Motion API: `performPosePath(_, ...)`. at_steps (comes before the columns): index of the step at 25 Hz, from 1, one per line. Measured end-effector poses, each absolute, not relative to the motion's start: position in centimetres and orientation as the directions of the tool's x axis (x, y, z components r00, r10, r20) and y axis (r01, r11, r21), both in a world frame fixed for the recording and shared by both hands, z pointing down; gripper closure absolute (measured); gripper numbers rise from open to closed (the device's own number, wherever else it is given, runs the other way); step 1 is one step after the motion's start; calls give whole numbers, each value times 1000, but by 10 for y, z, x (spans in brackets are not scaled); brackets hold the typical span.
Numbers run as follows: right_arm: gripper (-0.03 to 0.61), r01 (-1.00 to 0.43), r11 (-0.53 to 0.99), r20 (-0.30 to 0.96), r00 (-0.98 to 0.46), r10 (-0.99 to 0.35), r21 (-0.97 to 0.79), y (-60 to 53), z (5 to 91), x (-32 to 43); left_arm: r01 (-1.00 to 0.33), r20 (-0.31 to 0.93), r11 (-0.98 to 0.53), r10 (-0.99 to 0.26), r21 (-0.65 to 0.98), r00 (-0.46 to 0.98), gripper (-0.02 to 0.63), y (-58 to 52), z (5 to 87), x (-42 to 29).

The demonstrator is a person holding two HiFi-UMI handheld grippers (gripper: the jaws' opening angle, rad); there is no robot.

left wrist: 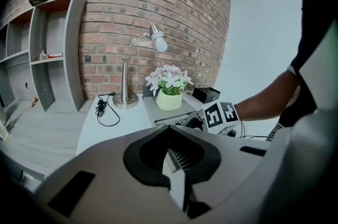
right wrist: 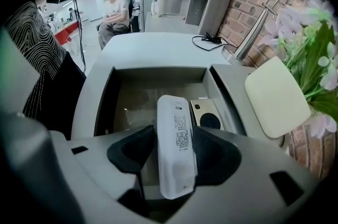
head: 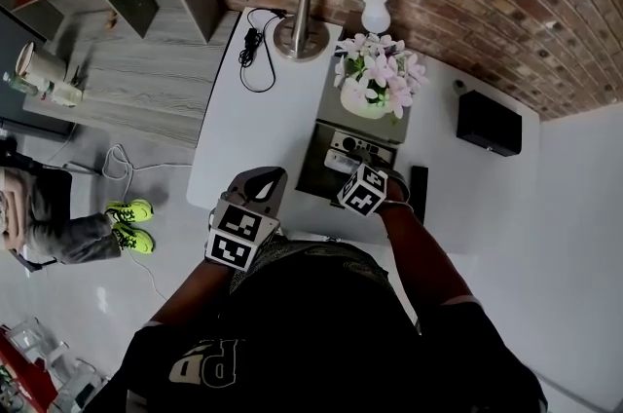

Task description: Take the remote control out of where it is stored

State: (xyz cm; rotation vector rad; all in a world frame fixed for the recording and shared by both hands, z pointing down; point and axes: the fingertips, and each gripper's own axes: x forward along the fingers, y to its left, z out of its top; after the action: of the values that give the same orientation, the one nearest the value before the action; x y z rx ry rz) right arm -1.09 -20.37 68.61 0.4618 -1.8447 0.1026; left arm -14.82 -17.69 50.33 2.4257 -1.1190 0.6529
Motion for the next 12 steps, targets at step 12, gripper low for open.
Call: performPosePath(12,390,-373,910,919,-266,-291,180,-206,677,-14,-785,555,-600,-605,153,571,606,-179,501,-150)
